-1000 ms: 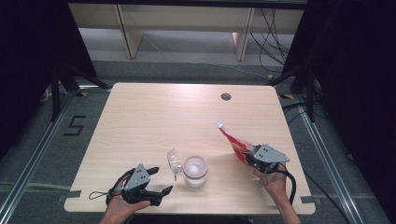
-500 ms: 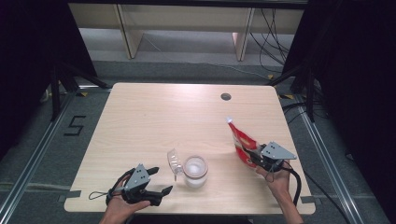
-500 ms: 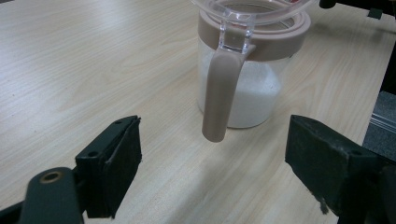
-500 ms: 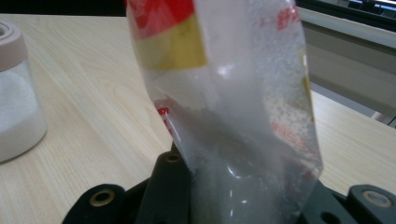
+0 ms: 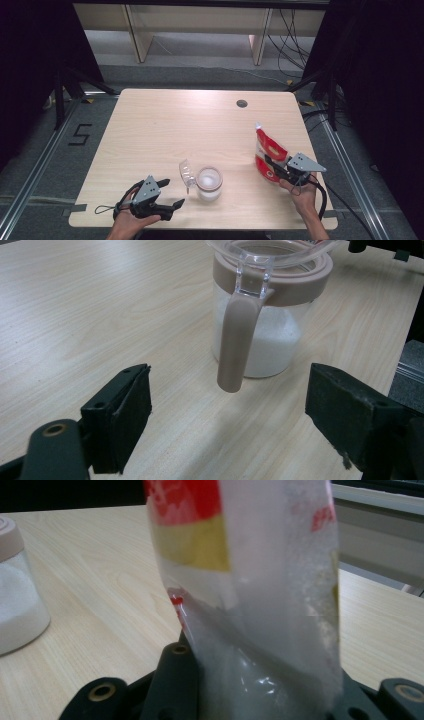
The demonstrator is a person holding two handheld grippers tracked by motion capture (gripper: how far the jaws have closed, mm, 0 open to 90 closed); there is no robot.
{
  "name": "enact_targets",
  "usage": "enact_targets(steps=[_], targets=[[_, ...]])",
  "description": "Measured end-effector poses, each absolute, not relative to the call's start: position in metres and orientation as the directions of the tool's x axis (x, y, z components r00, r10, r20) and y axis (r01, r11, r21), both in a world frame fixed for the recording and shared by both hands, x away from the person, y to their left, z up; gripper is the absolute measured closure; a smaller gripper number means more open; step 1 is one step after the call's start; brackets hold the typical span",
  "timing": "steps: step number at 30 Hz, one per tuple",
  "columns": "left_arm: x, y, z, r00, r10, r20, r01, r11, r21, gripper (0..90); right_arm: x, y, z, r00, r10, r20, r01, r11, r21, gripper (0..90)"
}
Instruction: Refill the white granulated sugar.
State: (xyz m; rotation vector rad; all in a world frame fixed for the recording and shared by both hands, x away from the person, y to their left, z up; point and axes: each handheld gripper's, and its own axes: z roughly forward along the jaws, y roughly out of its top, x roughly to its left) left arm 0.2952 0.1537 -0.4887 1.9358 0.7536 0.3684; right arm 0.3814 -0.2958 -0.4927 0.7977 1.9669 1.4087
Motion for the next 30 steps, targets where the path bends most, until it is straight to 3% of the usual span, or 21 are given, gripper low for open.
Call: enact_targets(steps=[5,7,10,11,13,14,16,17,21,26,30], targets=[[0.295,0.153,-0.489,0.76,0.646,-0.069,0.347,-0.313,0.884,18.1,0.378,-0.299,-0.493,-0.651,0.748,-0.125,0.137,0.278,0.951,72.5],[0.295,0.153,-0.49,0.764,0.641,-0.072,0.344,-0.311,0.886,18.1,0.374,-0.298,-0.493,-0.648,0.759,-0.069,0.191,0.249,0.949,72.0],[0.295,0.153,-0.489,0.76,0.646,-0.07,0.346,-0.311,0.886,18.1,0.377,-0.3,-0.493,-0.648,0.752,-0.125,0.132,0.272,0.953,70.5],[0.295,0.154,-0.489,0.76,0.647,-0.066,0.345,-0.316,0.884,18.1,0.373,-0.299,-0.494,-0.645,0.762,-0.065,0.193,0.244,0.951,69.9],[0.295,0.154,-0.489,0.76,0.647,-0.067,0.345,-0.313,0.885,18.1,0.373,-0.303,-0.494,-0.648,0.753,-0.111,0.152,0.271,0.95,68.8],[0.295,0.154,-0.489,0.76,0.646,-0.066,0.344,-0.314,0.885,18.1,0.371,-0.302,-0.495,-0.643,0.763,-0.064,0.187,0.238,0.953,68.3],[0.295,0.153,-0.489,0.761,0.645,-0.069,0.345,-0.313,0.885,18.1,0.37,-0.305,-0.495,-0.626,0.775,-0.092,0.169,0.249,0.954,67.4],[0.296,0.153,-0.489,0.765,0.64,-0.073,0.344,-0.311,0.886,18.1,0.368,-0.306,-0.494,-0.636,0.769,-0.066,0.206,0.252,0.946,66.8],[0.295,0.153,-0.489,0.761,0.645,-0.064,0.346,-0.32,0.882,18.1,0.366,-0.305,-0.493,-0.63,0.776,-0.036,0.229,0.23,0.946,63.6],[0.296,0.153,-0.489,0.765,0.64,-0.069,0.346,-0.318,0.883,18.1,0.361,-0.308,-0.489,-0.629,0.774,-0.07,0.208,0.254,0.944,57.4],[0.296,0.153,-0.489,0.765,0.641,-0.068,0.345,-0.319,0.883,18.1,0.353,-0.31,-0.486,-0.627,0.779,-0.026,0.242,0.226,0.944,53.0]])
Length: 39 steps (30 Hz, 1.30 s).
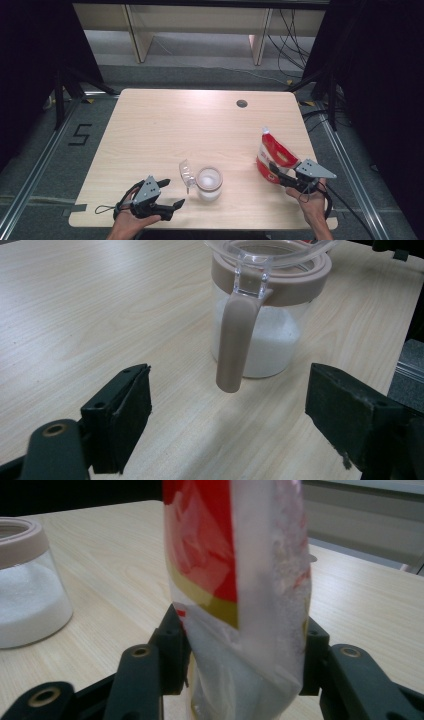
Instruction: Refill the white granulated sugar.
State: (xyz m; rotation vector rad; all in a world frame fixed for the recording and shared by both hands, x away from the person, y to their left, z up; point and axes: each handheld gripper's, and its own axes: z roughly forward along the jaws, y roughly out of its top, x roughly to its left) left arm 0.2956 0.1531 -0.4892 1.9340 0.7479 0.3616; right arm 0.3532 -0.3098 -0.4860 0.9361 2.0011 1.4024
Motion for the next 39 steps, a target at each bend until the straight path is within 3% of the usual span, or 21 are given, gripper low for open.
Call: enact_targets(steps=[3,10,22,26,39], targets=[[0.296,0.153,-0.489,0.764,0.642,-0.065,0.345,-0.321,0.882,18.0,0.351,-0.311,-0.484,-0.614,0.789,-0.036,0.219,0.214,0.952,46.9],[0.296,0.153,-0.49,0.762,0.644,-0.07,0.349,-0.316,0.882,18.1,0.343,-0.314,-0.482,-0.586,0.81,0.016,0.271,0.177,0.946,37.5],[0.296,0.153,-0.49,0.761,0.645,-0.071,0.347,-0.313,0.884,18.1,0.328,-0.324,-0.477,-0.558,0.829,0.039,0.275,0.14,0.951,34.8],[0.297,0.154,-0.49,0.762,0.644,-0.066,0.344,-0.316,0.884,18.1,0.32,-0.322,-0.475,-0.53,0.846,0.062,0.327,0.136,0.935,34.1],[0.298,0.153,-0.49,0.761,0.644,-0.071,0.346,-0.31,0.886,18.0,0.297,-0.322,-0.472,-0.52,0.854,-0.001,0.356,0.218,0.909,31.3]])
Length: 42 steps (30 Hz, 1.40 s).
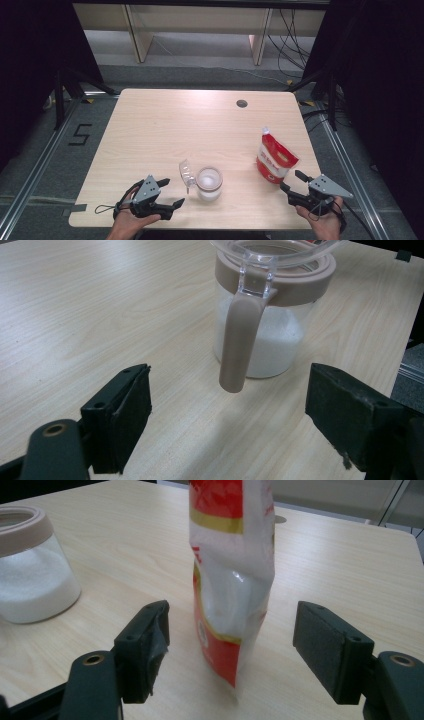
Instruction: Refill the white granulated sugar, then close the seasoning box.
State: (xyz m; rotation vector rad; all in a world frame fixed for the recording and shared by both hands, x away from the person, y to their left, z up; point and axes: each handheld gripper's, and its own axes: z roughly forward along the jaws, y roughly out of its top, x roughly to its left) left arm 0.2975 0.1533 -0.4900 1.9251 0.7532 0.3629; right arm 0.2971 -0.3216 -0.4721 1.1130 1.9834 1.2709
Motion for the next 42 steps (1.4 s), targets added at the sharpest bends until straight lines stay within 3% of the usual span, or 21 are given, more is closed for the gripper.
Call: enact_targets(steps=[11,12,15,17,35,42], targets=[[0.298,0.156,-0.486,0.756,0.65,-0.081,0.347,-0.292,0.891,18.0,0.279,-0.312,-0.472,-0.543,0.84,0.005,0.367,0.232,0.901,30.5],[0.298,0.156,-0.486,0.756,0.649,-0.082,0.345,-0.289,0.893,18.0,0.274,-0.309,-0.471,-0.52,0.854,0.025,0.4,0.217,0.89,30.4],[0.299,0.158,-0.484,0.763,0.643,-0.062,0.324,-0.298,0.898,18.0,0.275,-0.309,-0.472,-0.548,0.836,-0.025,0.351,0.257,0.9,30.4],[0.299,0.157,-0.484,0.759,0.646,-0.078,0.334,-0.284,0.899,18.0,0.27,-0.306,-0.472,-0.54,0.842,0.022,0.394,0.229,0.89,30.4],[0.301,0.157,-0.477,0.746,0.658,-0.105,0.356,-0.261,0.897,20.9,0.257,-0.291,-0.477,-0.613,0.79,-0.023,0.381,0.321,0.867,30.6],[0.297,0.162,-0.47,0.749,0.658,-0.085,0.316,-0.241,0.918,53.7,0.256,-0.288,-0.477,-0.616,0.787,-0.03,0.389,0.337,0.857,31.2]])
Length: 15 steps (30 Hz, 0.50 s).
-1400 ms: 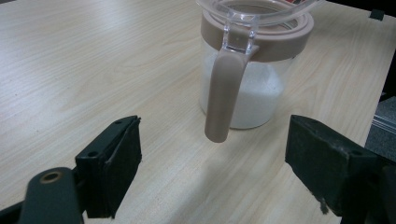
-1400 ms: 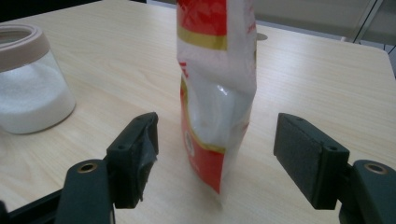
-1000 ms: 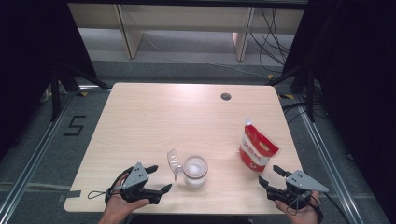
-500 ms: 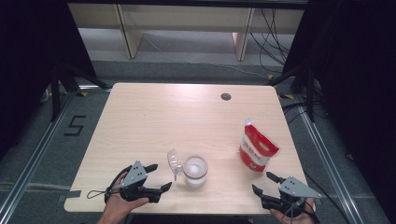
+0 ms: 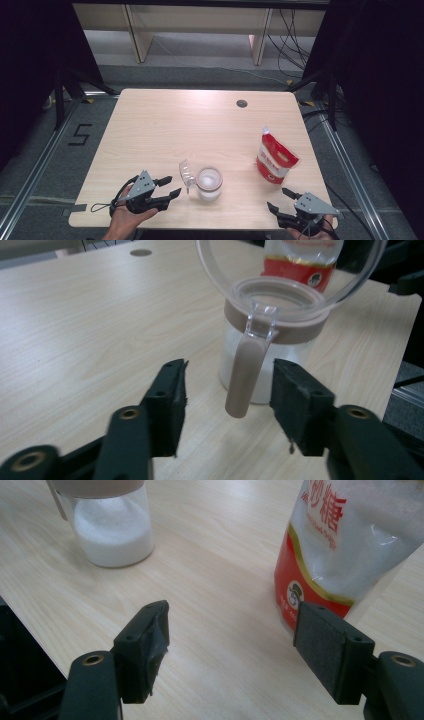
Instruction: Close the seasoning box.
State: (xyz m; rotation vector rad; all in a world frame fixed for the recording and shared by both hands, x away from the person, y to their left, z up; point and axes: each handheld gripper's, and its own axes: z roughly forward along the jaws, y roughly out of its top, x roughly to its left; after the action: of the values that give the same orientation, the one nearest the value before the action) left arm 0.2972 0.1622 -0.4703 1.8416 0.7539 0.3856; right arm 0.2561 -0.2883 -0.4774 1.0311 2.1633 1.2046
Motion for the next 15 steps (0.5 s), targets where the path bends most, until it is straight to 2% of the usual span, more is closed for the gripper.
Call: enact_targets(steps=[3,8,11,13,15], targets=[[0.294,0.163,-0.467,0.75,0.657,-0.079,0.301,-0.233,0.925,67.8,0.258,-0.289,-0.479,-0.623,0.78,-0.055,0.364,0.351,0.863,31.4],[0.291,0.16,-0.463,0.76,0.646,-0.069,0.274,-0.223,0.935,82.5,0.258,-0.288,-0.478,-0.627,0.777,-0.051,0.366,0.351,0.862,32.1],[0.289,0.159,-0.459,0.768,0.639,-0.047,0.252,-0.235,0.939,87.8,0.26,-0.288,-0.479,-0.63,0.774,-0.063,0.354,0.359,0.864,32.1],[0.287,0.157,-0.457,0.771,0.635,-0.053,0.25,-0.225,0.942,89.2,0.258,-0.285,-0.479,-0.618,0.786,-0.033,0.387,0.341,0.857,32.1],[0.286,0.154,-0.454,0.777,0.628,-0.044,0.241,-0.232,0.942,89.3,0.26,-0.286,-0.479,-0.626,0.777,-0.063,0.356,0.357,0.864,32.2]])
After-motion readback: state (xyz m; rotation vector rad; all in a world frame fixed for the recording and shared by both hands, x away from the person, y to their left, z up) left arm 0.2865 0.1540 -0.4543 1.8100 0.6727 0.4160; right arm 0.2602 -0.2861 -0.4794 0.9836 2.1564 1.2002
